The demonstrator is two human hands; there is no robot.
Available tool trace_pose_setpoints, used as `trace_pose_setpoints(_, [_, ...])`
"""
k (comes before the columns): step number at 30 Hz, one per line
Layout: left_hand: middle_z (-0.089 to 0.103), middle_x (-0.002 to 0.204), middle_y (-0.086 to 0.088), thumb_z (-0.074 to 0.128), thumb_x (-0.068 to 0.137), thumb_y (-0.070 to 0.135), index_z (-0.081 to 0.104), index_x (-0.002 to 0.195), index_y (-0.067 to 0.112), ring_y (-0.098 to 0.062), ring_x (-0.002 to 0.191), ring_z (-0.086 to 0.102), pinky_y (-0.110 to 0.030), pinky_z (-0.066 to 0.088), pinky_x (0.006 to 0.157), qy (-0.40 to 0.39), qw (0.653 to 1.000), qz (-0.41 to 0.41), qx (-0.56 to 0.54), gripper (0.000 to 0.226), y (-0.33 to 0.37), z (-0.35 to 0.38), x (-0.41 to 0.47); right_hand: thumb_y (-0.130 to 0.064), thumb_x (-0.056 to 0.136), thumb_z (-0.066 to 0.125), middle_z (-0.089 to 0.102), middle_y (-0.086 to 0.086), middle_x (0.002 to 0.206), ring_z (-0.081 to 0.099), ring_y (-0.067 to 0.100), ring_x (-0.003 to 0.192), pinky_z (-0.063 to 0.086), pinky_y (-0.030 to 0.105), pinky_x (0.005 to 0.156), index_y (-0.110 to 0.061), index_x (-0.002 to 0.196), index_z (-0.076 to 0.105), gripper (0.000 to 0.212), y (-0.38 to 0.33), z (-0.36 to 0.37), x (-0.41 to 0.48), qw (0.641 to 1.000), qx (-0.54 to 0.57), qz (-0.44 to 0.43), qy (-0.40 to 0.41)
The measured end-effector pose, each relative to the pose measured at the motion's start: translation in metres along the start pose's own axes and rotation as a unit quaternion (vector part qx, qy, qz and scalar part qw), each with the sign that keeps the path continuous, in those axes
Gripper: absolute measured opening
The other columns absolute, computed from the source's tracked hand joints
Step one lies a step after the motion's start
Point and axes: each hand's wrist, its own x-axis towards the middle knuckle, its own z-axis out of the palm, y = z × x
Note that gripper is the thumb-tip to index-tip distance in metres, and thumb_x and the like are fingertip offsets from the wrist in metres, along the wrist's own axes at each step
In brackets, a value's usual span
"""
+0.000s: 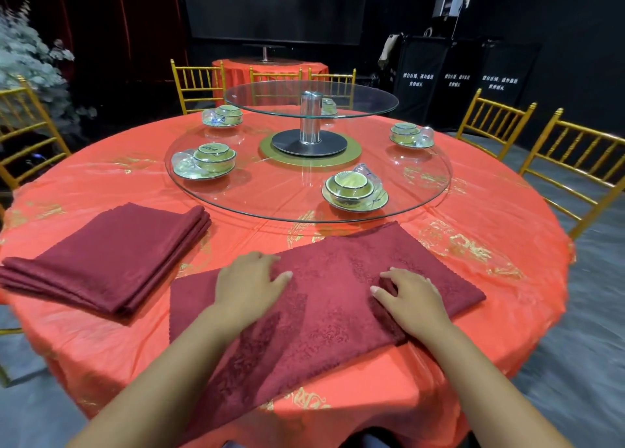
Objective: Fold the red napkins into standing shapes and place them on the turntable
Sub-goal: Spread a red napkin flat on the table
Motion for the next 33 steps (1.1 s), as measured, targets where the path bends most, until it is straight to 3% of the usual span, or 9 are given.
trace_pose_setpoints(3, [0.062, 0.117, -0.007, 0.055, 0.091, 0.045, 0.06, 0.122, 0.017, -0.029, 0.112, 0.055, -0.038, 0.046, 0.089, -0.022, 0.998, 0.01, -0.057, 0.042, 0.006, 0.008, 0.042, -0.041, 0.088, 0.058, 0.059, 0.0, 0.128, 0.052, 0.021, 0.119, 0.042, 0.039, 0.098, -0.022, 0.122, 0.06, 0.04, 0.007, -0.012, 0.009, 0.997, 0.044, 0.016, 0.062])
trace_pose_setpoints(7, [0.062, 0.12, -0.007, 0.056, 0.09, 0.045, 0.061, 0.121, 0.019, -0.029, 0.113, 0.055, -0.038, 0.047, 0.088, -0.046, 0.999, 0.019, -0.017, 0.041, 0.015, 0.019, 0.074, -0.036, 0.088, 0.059, 0.06, 0.008, 0.123, 0.052, 0.03, 0.117, 0.044, 0.039, 0.094, -0.018, 0.121, 0.059, 0.037, 0.03, -0.03, 0.028, 0.989, 0.026, 0.102, 0.102])
trace_pose_setpoints(14, [0.06, 0.109, -0.005, 0.059, 0.087, 0.05, 0.062, 0.103, 0.018, -0.029, 0.105, 0.056, -0.039, 0.047, 0.085, -0.082, 0.996, -0.001, 0.035, 0.036, 0.021, 0.022, 0.097, -0.043, 0.089, 0.057, 0.058, 0.012, 0.11, 0.055, 0.034, 0.104, 0.05, 0.04, 0.081, -0.009, 0.106, 0.06, 0.038, 0.055, -0.036, 0.052, 0.98, -0.068, 0.178, 0.055])
trace_pose_setpoints(18, [0.067, 0.09, 0.002, 0.063, 0.082, 0.05, 0.062, 0.086, 0.018, -0.024, 0.092, 0.06, -0.032, 0.043, 0.076, -0.125, 0.992, -0.013, 0.004, 0.033, 0.016, 0.021, 0.105, -0.041, 0.088, 0.059, 0.057, 0.006, 0.073, 0.056, 0.029, 0.074, 0.05, 0.037, 0.073, -0.012, 0.072, 0.054, 0.034, 0.059, -0.037, 0.058, 0.979, -0.04, 0.192, 0.054])
trace_pose_setpoints(21, [0.059, 0.078, 0.006, 0.07, 0.08, 0.042, 0.055, 0.073, 0.021, -0.021, 0.084, 0.057, -0.029, 0.039, 0.067, -0.131, 0.99, 0.001, -0.048, 0.026, 0.013, 0.02, 0.106, -0.035, 0.087, 0.061, 0.056, 0.005, 0.062, 0.055, 0.028, 0.064, 0.047, 0.034, 0.066, -0.009, 0.061, 0.054, 0.037, 0.064, -0.038, 0.063, 0.979, -0.004, 0.201, 0.035])
trace_pose_setpoints(23, [0.053, 0.071, 0.008, 0.073, 0.08, 0.031, 0.048, 0.069, 0.024, -0.018, 0.075, 0.052, -0.028, 0.034, 0.06, -0.127, 0.986, 0.024, -0.102, 0.028, 0.012, 0.019, 0.104, -0.028, 0.088, 0.061, 0.046, 0.005, 0.053, 0.046, 0.025, 0.051, 0.041, 0.031, 0.057, -0.012, 0.053, 0.044, 0.042, 0.065, -0.039, 0.065, 0.982, 0.018, 0.187, 0.023])
trace_pose_setpoints(27, [0.053, 0.067, 0.006, 0.074, 0.08, 0.018, 0.048, 0.073, 0.023, -0.014, 0.065, 0.047, -0.025, 0.034, 0.056, -0.1, 0.975, 0.075, -0.185, 0.027, 0.009, 0.011, 0.097, -0.028, 0.089, 0.061, 0.055, 0.002, 0.063, 0.05, 0.026, 0.063, 0.03, 0.032, 0.052, -0.014, 0.071, 0.047, 0.027, 0.066, -0.044, 0.065, 0.984, 0.056, 0.15, 0.077])
trace_pose_setpoints(30, [0.057, 0.068, 0.005, 0.074, 0.08, 0.016, 0.053, 0.086, 0.023, -0.007, 0.058, 0.047, -0.027, 0.036, 0.059, -0.075, 0.963, 0.098, -0.238, 0.022, 0.002, -0.002, 0.09, -0.028, 0.087, 0.063, 0.055, -0.003, 0.064, 0.051, 0.027, 0.065, 0.031, 0.034, 0.053, -0.018, 0.075, 0.048, 0.021, 0.06, -0.056, 0.068, 0.973, 0.091, 0.108, 0.184])
trace_pose_setpoints(33, [0.051, 0.063, 0.009, 0.073, 0.08, 0.015, 0.055, 0.089, 0.026, 0.0, 0.05, 0.043, -0.015, 0.032, 0.052, -0.034, 0.965, 0.1, -0.241, 0.023, -0.008, -0.016, 0.087, -0.027, 0.086, 0.064, 0.053, -0.004, 0.063, 0.05, 0.028, 0.064, 0.035, 0.036, 0.055, -0.02, 0.074, 0.047, 0.021, 0.04, -0.07, 0.087, 0.96, 0.122, 0.071, 0.241])
